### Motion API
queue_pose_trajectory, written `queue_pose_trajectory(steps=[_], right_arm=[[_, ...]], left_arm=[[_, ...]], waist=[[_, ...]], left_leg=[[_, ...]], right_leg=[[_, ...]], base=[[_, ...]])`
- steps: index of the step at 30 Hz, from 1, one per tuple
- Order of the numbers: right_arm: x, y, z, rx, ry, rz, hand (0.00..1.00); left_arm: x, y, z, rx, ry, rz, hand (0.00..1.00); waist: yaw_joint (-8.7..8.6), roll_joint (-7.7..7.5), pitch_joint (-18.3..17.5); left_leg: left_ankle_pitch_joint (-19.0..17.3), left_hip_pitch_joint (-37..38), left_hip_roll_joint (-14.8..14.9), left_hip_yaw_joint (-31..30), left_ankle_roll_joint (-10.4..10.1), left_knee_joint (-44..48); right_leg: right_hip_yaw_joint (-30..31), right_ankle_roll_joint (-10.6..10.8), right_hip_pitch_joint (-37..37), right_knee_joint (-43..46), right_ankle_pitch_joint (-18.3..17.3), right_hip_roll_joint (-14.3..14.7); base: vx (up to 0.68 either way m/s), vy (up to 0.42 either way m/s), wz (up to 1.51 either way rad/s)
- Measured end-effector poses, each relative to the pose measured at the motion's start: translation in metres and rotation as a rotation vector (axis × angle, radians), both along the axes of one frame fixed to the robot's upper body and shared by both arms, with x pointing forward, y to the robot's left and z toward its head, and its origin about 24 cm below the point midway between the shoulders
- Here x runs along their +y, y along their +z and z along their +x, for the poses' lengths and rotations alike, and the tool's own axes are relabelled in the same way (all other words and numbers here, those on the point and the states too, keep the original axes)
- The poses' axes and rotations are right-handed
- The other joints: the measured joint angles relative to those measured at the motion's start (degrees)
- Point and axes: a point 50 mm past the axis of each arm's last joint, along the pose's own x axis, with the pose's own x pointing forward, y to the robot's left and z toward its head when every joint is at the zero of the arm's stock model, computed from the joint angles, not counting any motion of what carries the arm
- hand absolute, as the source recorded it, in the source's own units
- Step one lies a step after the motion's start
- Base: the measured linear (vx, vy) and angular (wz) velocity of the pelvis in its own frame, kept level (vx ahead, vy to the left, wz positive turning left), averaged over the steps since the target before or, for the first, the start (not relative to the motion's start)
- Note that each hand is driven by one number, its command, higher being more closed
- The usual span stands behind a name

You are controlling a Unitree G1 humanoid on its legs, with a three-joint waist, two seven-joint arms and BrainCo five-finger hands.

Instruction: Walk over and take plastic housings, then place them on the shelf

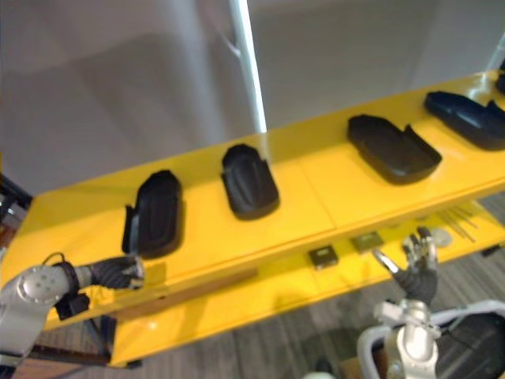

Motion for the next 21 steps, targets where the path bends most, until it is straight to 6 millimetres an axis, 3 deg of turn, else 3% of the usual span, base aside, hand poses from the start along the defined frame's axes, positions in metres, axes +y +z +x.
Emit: queue_pose_trajectory(steps=[12, 21], right_arm=[[0.005, -0.001, 0.003, 0.001, 0.037, 0.001, 0.0], [0.005, -0.007, 0.002, 0.024, 0.067, 0.001, 0.0]], left_arm=[[-0.013, -0.022, 0.002, 0.086, -0.022, -0.028, 1.0], [0.0, -0.038, 0.015, -0.026, 0.157, -0.017, 1.0]], waist=[[-1.03, 0.9, 0.43], [-1.9, 0.77, 0.57]], left_leg=[[0.03, 0.03, 0.16, 1.38, -0.06, 0.18], [0.04, 0.12, 0.17, 1.66, -0.08, 0.18]], right_leg=[[1.37, -0.06, -0.79, -0.02, 0.42, 0.26], [1.74, -0.04, -0.87, -0.02, 0.65, 0.32]], base=[[-0.02, -0.004, -0.06], [0.0, 0.0, 0.0]])
